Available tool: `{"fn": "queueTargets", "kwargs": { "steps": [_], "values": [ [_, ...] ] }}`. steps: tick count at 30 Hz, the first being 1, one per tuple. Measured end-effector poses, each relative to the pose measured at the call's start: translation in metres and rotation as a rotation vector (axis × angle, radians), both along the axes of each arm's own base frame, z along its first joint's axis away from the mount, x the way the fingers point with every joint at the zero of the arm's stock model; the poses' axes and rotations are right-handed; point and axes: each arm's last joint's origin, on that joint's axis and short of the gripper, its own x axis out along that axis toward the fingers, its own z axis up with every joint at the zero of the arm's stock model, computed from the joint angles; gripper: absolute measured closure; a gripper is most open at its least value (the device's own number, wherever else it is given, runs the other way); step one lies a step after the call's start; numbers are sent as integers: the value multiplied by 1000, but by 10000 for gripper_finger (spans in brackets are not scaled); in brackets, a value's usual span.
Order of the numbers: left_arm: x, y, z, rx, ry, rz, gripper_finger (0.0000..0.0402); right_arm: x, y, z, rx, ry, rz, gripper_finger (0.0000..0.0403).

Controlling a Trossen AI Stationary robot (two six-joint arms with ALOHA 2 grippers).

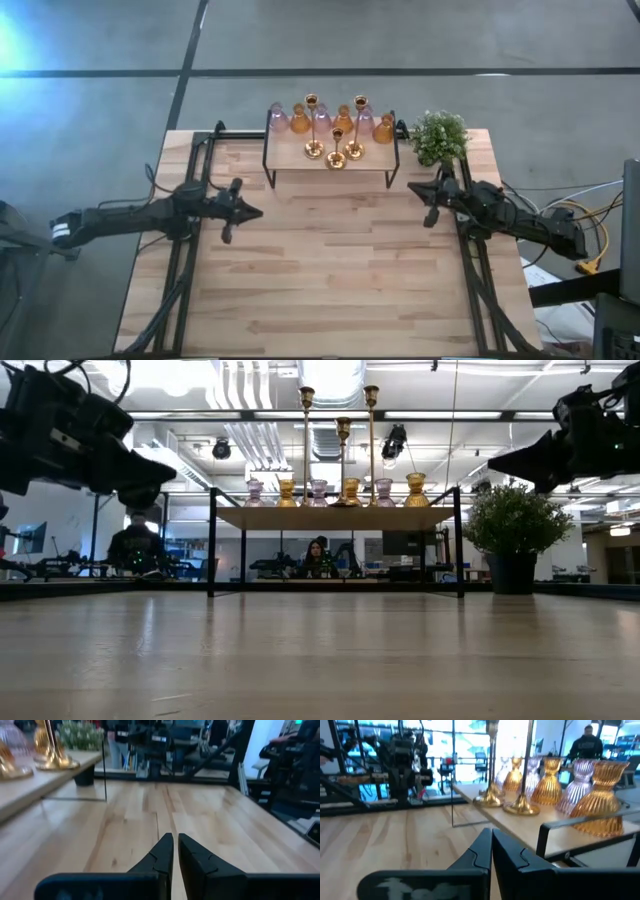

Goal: Pick & Place candle stick holders
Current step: Return to Home Position

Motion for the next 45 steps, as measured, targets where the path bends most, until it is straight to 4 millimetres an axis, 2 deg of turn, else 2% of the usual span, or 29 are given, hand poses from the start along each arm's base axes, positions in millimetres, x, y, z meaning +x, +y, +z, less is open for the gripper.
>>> {"fn": "queueTargets", "kwargs": {
  "steps": [21, 45],
  "values": [
    [-23, -7, 18, 65, -216, 0, 371, 2, 7, 1, -2, -10, 76, 394],
    [-24, -7, 17, 62, -208, -1, 371, 3, 8, 0, 0, 0, 92, 394]
  ]
}}
